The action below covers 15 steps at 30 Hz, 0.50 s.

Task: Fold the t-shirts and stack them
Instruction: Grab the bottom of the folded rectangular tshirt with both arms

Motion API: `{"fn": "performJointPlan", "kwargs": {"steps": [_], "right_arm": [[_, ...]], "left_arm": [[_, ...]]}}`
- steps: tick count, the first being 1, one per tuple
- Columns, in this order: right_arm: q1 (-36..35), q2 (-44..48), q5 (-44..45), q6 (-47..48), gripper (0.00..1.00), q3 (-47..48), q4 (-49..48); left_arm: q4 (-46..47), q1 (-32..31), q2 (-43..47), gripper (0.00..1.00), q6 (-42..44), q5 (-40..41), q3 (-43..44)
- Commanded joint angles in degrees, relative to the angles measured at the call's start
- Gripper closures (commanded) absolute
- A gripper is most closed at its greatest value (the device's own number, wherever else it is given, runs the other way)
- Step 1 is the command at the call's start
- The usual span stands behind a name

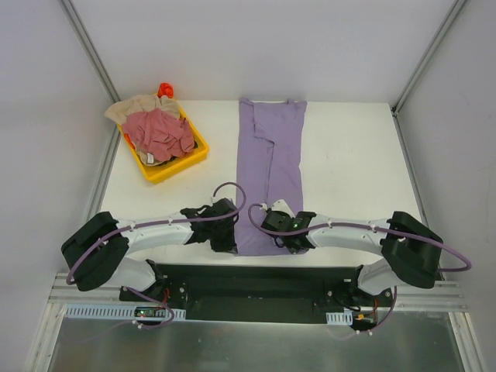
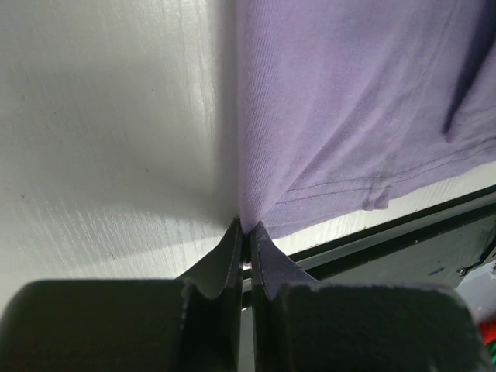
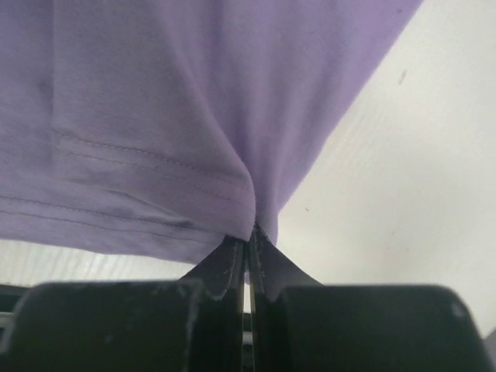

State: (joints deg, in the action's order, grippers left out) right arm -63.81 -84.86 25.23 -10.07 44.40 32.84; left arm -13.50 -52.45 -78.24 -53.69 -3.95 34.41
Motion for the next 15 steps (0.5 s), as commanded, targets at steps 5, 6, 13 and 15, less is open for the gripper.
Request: {"fn": "performJointPlan", "kwargs": {"steps": [5,6,13,15], "right_arm": [[-5.09,1.37,6.93,-4.79,0.99,6.57,19.18],[-5.53,0.93,6.85,-5.22,0.98,6.66,19.8],[-9.39,-5.04,2.64,-7.43,0.91,6.13,18.05],[-11.15,-6.37,0.88,-7.34,0.85,6.22,17.09]], "left_arm": [[-6.98,-0.2,2.12,1.0,-0.27,1.49,-2.51],[-6.98,-0.11,2.47,1.0,-0.36,0.96,-2.68],[-6.98,-0.73,4.23,1.0,-0.8,0.08,-3.65],[-6.98,-0.82,4.23,1.0,-0.89,-0.01,-3.74]]}}
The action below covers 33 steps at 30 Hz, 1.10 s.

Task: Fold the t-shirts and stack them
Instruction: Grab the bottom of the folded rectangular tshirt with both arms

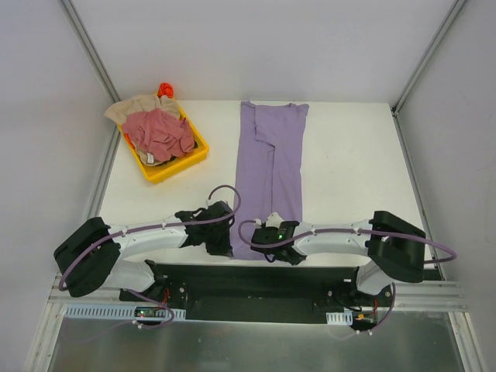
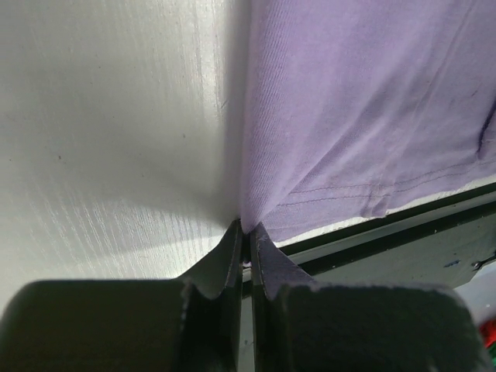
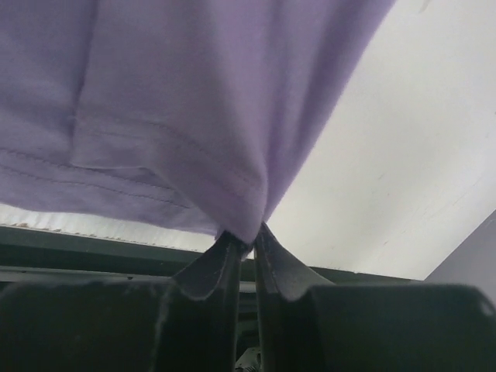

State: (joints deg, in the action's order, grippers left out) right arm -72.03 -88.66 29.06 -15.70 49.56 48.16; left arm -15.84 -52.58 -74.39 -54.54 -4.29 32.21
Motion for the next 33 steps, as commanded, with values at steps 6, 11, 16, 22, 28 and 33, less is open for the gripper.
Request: {"fn": "performJointPlan", "kwargs": {"steps": [6,11,16,22,28,33], "right_arm": [[-5.49,1.55,-1.64,-3.89,0.54,2.12,4.39],[-5.49,11.65,0.04,-4.86,0.48,3.35,4.58],[-4.88,15.19,-5.84,1.1,0.46,2.12,-8.49],[-1.72,5.45,-9.9,2.26,0.55,6.16,-11.16],[2.33,-2.12,-11.92,1.91,0.67,6.87,-11.33],[4.61,-3.88,-13.23,2.69,0.68,5.64,-13.53]], "left_arm": [[-4.64,-1.21,-0.32,1.0,-0.04,-0.1,-1.27],[-4.64,-1.56,0.47,1.0,-0.12,0.16,-1.71],[-4.73,-1.83,0.39,1.0,-0.04,0.69,-1.53],[-4.56,-2.18,0.82,1.0,0.14,0.95,-1.53],[-4.64,-2.27,1.62,1.0,-0.12,1.22,-2.32],[-4.64,-2.18,1.44,1.0,-0.3,1.48,-2.41]]}}
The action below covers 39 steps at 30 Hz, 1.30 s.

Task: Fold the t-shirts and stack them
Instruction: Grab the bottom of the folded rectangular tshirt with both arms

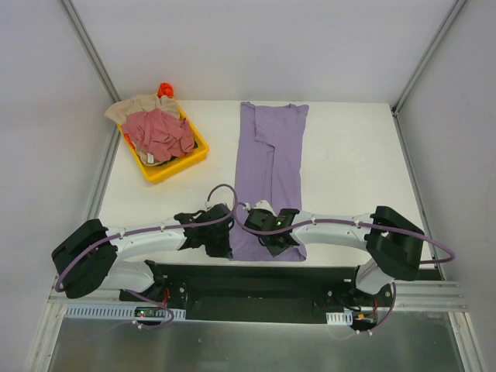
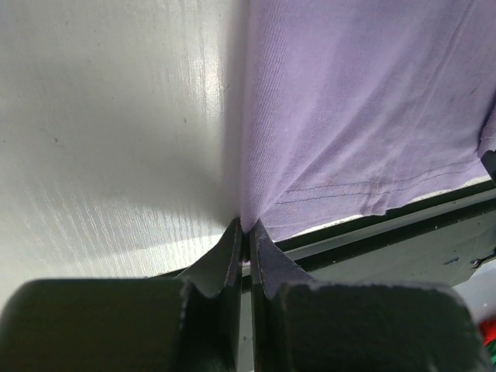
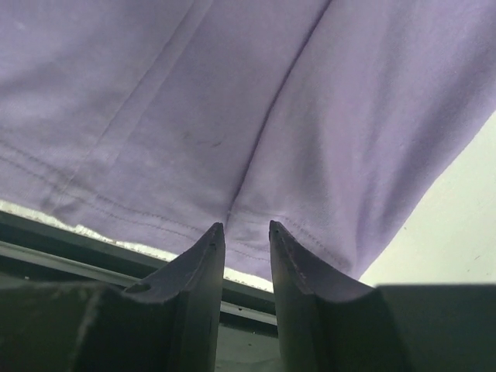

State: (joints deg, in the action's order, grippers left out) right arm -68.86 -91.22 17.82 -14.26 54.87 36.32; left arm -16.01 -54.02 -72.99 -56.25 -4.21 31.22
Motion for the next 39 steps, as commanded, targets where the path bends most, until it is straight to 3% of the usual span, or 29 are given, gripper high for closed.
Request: {"fn": "performJointPlan", "kwargs": {"steps": [1,7,18,23,31,33,39], "right_arm": [[1.71,-1.68,-2.7,1.43,0.68,0.24,-2.21],[2.06,-1.94,-7.28,1.78,0.68,-1.08,-5.47],[3.12,-2.03,-0.95,0.11,0.69,-2.49,-1.33],[3.12,-1.86,-1.74,-0.15,0.83,-2.93,-1.6],[3.21,1.74,-1.39,-0.94,0.92,-3.98,-1.42],[3.21,2.53,-1.48,-1.29,0.99,-4.16,-1.42],[3.12,6.57,-5.07,-2.35,0.99,-4.51,-1.69]], "left_arm": [[-4.47,-0.74,-0.22,1.0,1.41,1.31,-1.34],[-4.47,-0.82,-0.22,1.0,1.23,1.48,-1.43],[-4.47,-0.82,-0.49,1.0,0.88,1.57,-1.6],[-4.47,-0.74,-0.49,1.0,0.88,1.48,-1.52],[-4.47,-0.74,-0.57,1.0,1.05,1.48,-1.25],[-4.47,-0.74,-0.75,1.0,1.32,1.31,-0.99],[-4.47,-0.82,-0.92,1.0,1.23,1.22,-0.64]]}}
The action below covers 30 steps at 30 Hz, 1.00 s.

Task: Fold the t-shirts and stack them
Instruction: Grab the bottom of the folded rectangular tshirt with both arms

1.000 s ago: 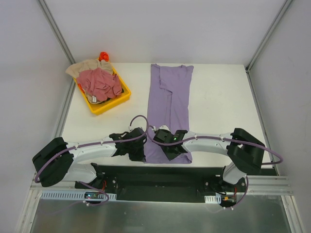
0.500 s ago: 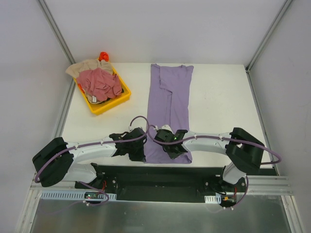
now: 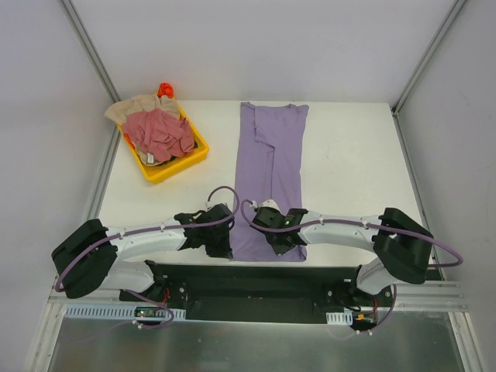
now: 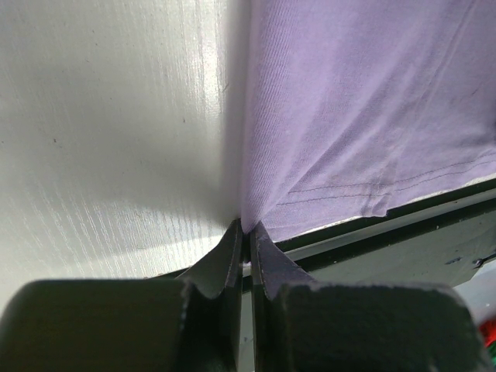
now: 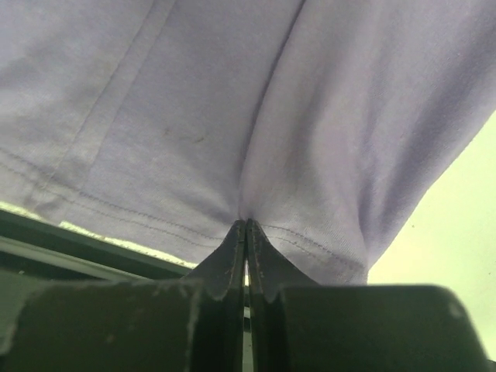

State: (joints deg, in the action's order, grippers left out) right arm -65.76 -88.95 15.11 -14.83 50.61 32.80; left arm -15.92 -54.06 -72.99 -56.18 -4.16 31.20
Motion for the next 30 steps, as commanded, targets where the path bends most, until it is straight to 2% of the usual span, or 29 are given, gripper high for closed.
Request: {"fn": "performJointPlan", "kwargs": {"steps": [1,10,23,27,30], "right_arm": [[0.1,4.92,-2.98,-2.48,0.99,-0.34,1.83],[0.02,7.21,-6.32,-8.19,0.99,-0.86,-0.8],[0.1,2.2,-8.7,-14.44,0.98,-1.21,-9.15],[0.01,0.88,-8.52,-15.14,0.94,-2.09,-11.43],[0.01,-0.43,-8.96,-15.4,0.85,-1.83,-11.27]], "left_arm": [[-4.56,-0.69,-0.75,1.0,1.16,1.09,-0.7],[-4.56,-0.78,-0.4,1.0,1.34,1.09,-0.79],[-4.56,-0.87,-0.31,1.0,0.72,1.17,-1.49],[-4.56,-0.96,0.04,1.0,0.64,1.35,-1.67],[-4.56,-0.87,0.04,1.0,0.46,1.26,-1.76]]}}
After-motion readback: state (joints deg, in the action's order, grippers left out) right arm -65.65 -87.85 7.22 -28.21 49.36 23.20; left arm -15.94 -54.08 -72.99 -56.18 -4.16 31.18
